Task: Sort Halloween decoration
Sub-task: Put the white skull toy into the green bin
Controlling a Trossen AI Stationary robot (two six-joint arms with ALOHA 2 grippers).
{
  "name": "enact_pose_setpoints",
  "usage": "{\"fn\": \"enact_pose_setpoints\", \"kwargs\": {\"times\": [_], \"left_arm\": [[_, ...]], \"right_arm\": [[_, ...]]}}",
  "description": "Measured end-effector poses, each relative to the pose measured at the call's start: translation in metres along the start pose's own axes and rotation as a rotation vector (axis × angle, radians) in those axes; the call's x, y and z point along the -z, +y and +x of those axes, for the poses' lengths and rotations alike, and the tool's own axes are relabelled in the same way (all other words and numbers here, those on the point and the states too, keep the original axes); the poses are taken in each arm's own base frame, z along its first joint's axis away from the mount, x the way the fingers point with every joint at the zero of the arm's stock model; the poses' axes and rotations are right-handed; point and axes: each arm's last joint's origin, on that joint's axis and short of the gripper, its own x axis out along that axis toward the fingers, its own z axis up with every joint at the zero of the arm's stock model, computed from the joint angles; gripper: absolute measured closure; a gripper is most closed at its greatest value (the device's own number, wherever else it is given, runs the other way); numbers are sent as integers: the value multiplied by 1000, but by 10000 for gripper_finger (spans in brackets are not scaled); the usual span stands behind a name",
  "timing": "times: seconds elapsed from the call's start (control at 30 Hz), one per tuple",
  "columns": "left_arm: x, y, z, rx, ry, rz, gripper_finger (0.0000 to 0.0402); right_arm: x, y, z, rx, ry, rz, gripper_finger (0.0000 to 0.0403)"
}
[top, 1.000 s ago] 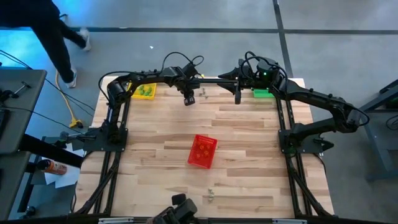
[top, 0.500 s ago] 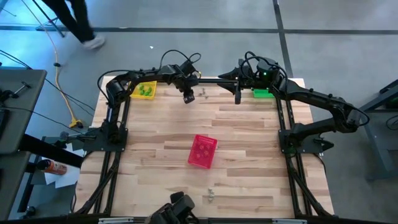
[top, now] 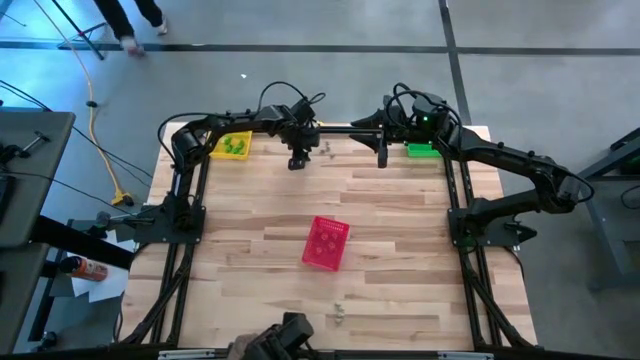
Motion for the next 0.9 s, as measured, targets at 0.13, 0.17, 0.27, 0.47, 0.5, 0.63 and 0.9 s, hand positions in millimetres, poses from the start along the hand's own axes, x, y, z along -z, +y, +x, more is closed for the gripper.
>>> {"fn": "enact_pose_setpoints", "kwargs": {"times": [0.13,0.17,0.27,0.47,0.5,0.63,0.9], "left_arm": [[1,1,0,-10,8,22,242],[1,1,0,-17,13,29,243],[5,1,2,-55,54,38,243],[13,-6,11,-49,104,50,244],[12,-6,11,-51,101,50,244],[7,-4,12,-73,56,43,244],[11,-6,24,-16,58,24,244]], "right_arm": [[0,0,0,0,0,0,247],[0,0,0,0,0,0,247],[0,0,0,0,0,7,247],[0,0,0,0,0,8,247],[0,0,0,0,0,8,247],[0,0,0,0,2,8,247],[3,0,0,-4,30,20,247]]}}
